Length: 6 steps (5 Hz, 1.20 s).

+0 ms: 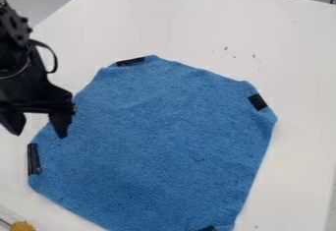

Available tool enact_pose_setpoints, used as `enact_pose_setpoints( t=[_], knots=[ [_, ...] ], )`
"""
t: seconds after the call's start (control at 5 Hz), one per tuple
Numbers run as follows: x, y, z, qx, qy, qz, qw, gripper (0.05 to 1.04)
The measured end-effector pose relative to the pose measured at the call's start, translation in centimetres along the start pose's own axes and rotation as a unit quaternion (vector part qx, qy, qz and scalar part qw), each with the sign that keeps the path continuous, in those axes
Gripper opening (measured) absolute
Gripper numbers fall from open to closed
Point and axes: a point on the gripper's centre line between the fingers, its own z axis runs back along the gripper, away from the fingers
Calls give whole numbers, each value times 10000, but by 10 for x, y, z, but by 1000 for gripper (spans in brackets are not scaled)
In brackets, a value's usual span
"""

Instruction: Fold the cloth from bottom left to its center

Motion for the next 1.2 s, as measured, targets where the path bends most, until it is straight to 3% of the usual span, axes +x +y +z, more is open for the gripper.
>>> enact_pose_setpoints(
  t=[0.4,0.8,1.0,1.2],
  knots=[
    [-12,28,-29,-166,315,156,9992,1001],
    [-18,47,-55,-394,304,312,9983,1002],
    [-6,50,-58,-438,175,354,9983,970],
    [0,48,-60,-453,121,326,9984,849]
  ],
)
